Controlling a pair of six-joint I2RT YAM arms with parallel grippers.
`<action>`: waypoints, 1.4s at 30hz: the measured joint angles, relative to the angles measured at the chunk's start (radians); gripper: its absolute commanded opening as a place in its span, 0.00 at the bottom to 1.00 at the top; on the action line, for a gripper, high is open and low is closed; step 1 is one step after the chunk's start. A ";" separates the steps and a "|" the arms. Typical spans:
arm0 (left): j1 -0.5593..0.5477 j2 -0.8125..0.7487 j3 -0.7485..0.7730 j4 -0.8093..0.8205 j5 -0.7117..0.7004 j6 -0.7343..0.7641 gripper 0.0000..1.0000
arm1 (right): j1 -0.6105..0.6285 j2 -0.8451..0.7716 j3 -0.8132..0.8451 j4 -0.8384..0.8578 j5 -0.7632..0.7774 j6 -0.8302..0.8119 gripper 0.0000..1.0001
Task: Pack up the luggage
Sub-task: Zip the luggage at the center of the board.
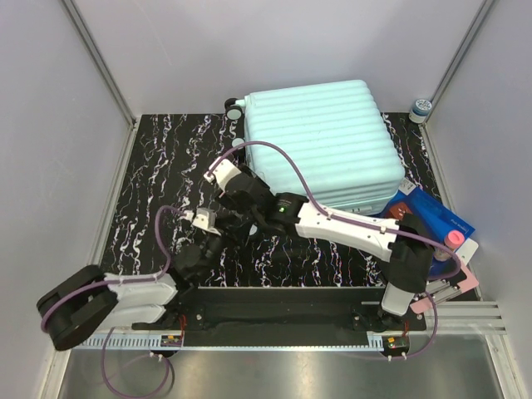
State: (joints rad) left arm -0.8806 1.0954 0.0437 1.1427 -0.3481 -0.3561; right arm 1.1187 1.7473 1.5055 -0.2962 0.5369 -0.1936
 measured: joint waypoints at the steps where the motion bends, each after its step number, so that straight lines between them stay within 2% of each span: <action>1: 0.003 -0.039 -0.001 -0.034 -0.013 -0.017 0.73 | 0.000 -0.014 -0.018 0.011 -0.004 0.010 0.02; 4: 0.017 -0.222 0.000 -0.261 -0.111 -0.111 0.82 | -0.010 -0.070 -0.067 0.035 0.006 0.102 0.16; 5: 0.026 -0.275 0.001 -0.336 -0.140 -0.137 0.83 | -0.022 -0.090 -0.077 0.037 0.006 0.130 0.31; 9: 0.102 -0.521 0.001 -0.692 -0.225 -0.232 0.90 | -0.039 -0.150 -0.100 0.015 -0.010 0.197 0.69; 11: 0.147 -0.599 0.011 -0.819 -0.228 -0.243 0.92 | -0.056 -0.172 -0.107 0.027 -0.016 0.222 0.74; 13: 0.191 -0.612 0.056 -0.926 -0.221 -0.232 0.93 | -0.064 -0.195 -0.114 0.021 -0.019 0.241 0.82; 18: 0.327 -0.432 0.307 -1.089 -0.127 -0.140 0.95 | -0.074 -0.299 -0.160 -0.029 -0.042 0.295 0.97; 22: 0.491 -0.293 0.470 -1.106 0.014 -0.115 0.95 | -0.094 -0.417 -0.162 -0.059 -0.038 0.336 1.00; 25: 0.575 -0.191 0.536 -1.103 0.100 -0.116 0.95 | -0.179 -0.498 -0.159 -0.103 -0.032 0.396 1.00; 29: 0.581 -0.092 0.554 -1.104 0.178 -0.114 0.95 | -0.335 -0.588 -0.216 -0.177 -0.023 0.493 1.00; 33: 0.581 -0.025 0.601 -1.130 0.223 -0.108 0.95 | -0.482 -0.696 -0.355 -0.268 -0.038 0.595 1.00; 38: 0.581 -0.047 0.613 -1.115 0.293 -0.103 0.96 | -0.666 -0.778 -0.451 -0.352 -0.113 0.683 1.00; 42: 0.581 -0.093 0.610 -1.071 0.330 -0.092 0.96 | -0.716 -0.810 -0.486 -0.370 -0.134 0.726 1.00</action>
State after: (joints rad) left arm -0.3000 1.0019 0.6533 0.0715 -0.0177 -0.4484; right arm 0.4026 0.9371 1.0199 -0.6666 0.4034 0.5320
